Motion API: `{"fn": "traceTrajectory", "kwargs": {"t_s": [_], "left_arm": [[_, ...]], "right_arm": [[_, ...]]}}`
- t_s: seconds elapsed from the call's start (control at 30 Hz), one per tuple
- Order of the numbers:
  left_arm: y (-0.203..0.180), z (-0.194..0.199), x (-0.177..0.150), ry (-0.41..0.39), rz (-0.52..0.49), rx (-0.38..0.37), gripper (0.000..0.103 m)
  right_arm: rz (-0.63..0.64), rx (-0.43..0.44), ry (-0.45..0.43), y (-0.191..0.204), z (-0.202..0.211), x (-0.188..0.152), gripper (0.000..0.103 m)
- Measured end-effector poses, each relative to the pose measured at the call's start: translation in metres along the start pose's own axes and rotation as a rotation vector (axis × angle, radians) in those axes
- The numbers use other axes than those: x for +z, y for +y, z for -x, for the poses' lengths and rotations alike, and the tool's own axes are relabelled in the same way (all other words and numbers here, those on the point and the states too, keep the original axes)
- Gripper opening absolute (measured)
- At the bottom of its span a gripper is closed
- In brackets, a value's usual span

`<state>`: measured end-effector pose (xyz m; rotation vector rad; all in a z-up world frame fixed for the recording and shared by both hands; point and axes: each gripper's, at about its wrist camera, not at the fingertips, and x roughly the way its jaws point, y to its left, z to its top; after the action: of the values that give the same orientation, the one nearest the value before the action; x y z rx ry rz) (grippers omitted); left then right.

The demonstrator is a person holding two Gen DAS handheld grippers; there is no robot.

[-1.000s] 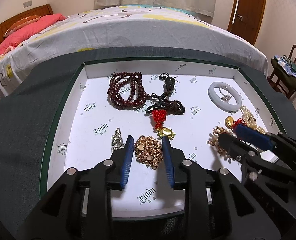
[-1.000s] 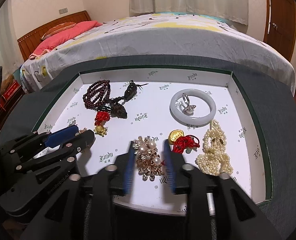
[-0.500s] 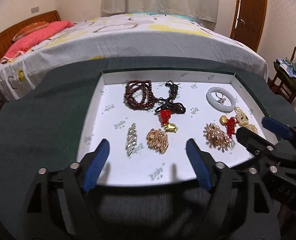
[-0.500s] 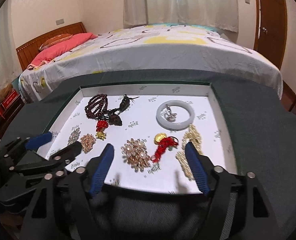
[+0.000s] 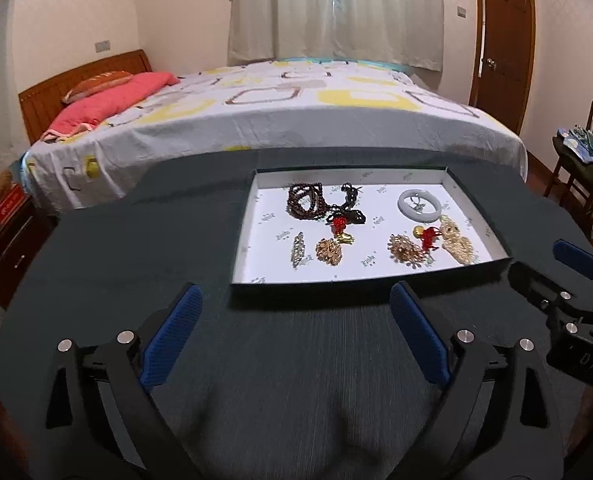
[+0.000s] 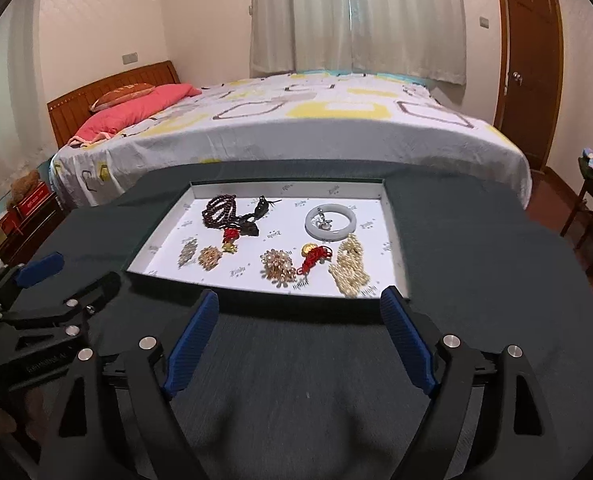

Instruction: Organize jewelry

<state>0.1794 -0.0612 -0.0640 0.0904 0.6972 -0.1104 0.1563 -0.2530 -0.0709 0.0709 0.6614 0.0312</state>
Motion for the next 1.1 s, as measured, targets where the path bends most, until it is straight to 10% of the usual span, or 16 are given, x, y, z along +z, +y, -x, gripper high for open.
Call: {"fn": "traceTrajectory", "kwargs": {"t_s": [0.63, 1.1], "left_arm": [[0.017, 0.146, -0.018, -0.178, 0.051, 0.051, 0.099], [0.020, 0.186, -0.020, -0.235, 0.067, 0.046, 0.099]], "right_arm": [[0.021, -0.038, -0.163, 0.002, 0.126, -0.010, 0.084], [0.029, -0.051, -0.222, 0.007, 0.162, -0.015, 0.084]]}}
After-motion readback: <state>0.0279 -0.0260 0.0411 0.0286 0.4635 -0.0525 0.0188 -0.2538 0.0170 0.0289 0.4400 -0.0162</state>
